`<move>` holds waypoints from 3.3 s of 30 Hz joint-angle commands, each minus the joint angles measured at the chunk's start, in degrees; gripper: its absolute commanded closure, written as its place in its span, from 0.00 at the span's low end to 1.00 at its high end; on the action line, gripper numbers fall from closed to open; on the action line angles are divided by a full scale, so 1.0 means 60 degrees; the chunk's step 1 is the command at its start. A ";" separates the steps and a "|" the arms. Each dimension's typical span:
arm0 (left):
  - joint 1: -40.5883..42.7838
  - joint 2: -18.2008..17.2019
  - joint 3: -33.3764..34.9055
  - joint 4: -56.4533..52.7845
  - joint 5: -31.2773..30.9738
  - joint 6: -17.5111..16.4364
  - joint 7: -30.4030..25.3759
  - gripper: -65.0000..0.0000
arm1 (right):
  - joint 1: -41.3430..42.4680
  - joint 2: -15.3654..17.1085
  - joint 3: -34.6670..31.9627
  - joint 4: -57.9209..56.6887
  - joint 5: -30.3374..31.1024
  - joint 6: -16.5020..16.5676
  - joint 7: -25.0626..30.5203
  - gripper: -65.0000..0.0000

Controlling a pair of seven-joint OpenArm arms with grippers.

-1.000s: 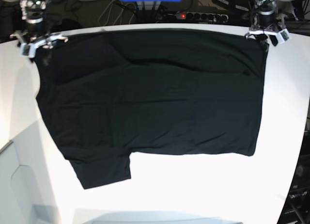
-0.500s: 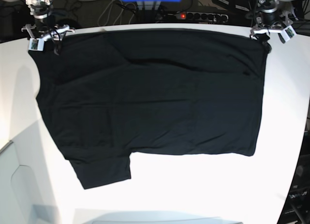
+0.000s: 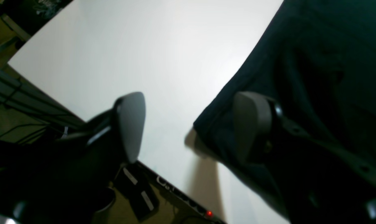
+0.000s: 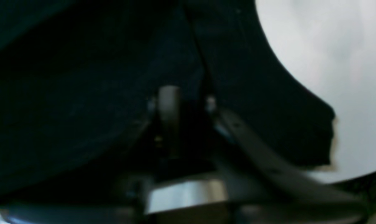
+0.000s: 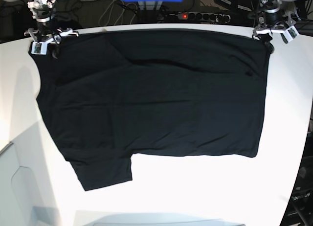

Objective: Fold the T-shirt properly
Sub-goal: 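Open both grippers and release the shirt, then move the right gripper inward over the shirt body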

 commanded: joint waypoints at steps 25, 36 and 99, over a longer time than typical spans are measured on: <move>0.0072 -0.0089 -0.0085 0.0148 -0.0063 0.0020 -0.0248 0.34 | 0.0932 0.0045 -0.0659 0.1289 0.0148 0.0202 0.0219 1.00; 0.0116 -0.0089 -0.0085 0.0206 -0.0020 0.0020 -0.0248 0.34 | 0.2265 0.0045 -0.1406 0.1230 0.0133 0.0202 0.0219 1.00; -0.0192 -0.0440 -0.0686 0.0206 -0.0049 0.0005 -0.0248 0.34 | 0.0331 0.0470 -0.4425 0.1084 -0.1127 0.0202 -0.0792 0.98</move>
